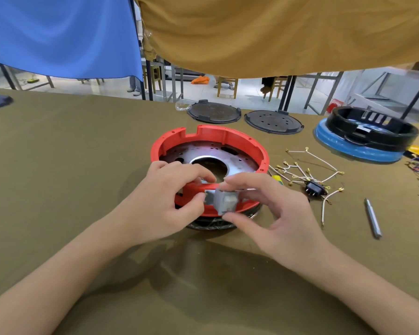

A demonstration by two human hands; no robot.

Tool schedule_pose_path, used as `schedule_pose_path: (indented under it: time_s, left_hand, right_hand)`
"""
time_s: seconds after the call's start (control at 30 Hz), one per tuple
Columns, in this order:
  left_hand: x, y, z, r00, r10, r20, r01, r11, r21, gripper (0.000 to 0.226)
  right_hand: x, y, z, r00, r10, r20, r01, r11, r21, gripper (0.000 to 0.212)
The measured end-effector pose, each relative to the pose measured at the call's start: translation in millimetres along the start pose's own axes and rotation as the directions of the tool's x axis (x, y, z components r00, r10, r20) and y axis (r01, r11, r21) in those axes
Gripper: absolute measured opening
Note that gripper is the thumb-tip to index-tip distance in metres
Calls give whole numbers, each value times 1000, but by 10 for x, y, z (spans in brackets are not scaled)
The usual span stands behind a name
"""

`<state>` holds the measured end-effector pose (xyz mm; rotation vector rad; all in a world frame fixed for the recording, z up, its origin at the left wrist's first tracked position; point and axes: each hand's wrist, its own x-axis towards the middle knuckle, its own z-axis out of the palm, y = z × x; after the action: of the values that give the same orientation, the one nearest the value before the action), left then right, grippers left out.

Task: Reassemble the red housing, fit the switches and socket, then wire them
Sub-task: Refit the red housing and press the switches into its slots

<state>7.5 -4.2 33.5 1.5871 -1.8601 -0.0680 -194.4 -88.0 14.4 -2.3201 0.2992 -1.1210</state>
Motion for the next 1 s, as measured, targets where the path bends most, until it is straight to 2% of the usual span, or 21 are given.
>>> schedule_pose_path:
  time_s: [0.1, 0.33, 0.63, 0.83, 1.0]
  left_hand:
    - [1, -7, -22, 999, 16, 29, -15, 999, -43, 30]
    - [-5, 0, -33, 996, 69, 61, -69, 998, -6, 43]
    - [-20, -26, -19, 995, 88, 48, -89, 996, 22, 50]
    - [1, -43, 2, 994, 96, 56, -97, 995, 24, 41]
    - [9, -75, 19, 994, 98, 58, -100, 994, 34, 39]
  right_hand:
    - [6, 38, 41, 995, -96, 12, 96, 990, -105, 49]
    - [-12, 76, 114, 982, -188, -16, 185, 977, -110, 52]
    - [-34, 103, 192, 984, -159, -78, 156, 987, -47, 52]
    - [-7, 136, 176, 985, -161, -64, 154, 983, -100, 34]
    - [16, 149, 149, 985, -142, -94, 115, 961, -251, 37]
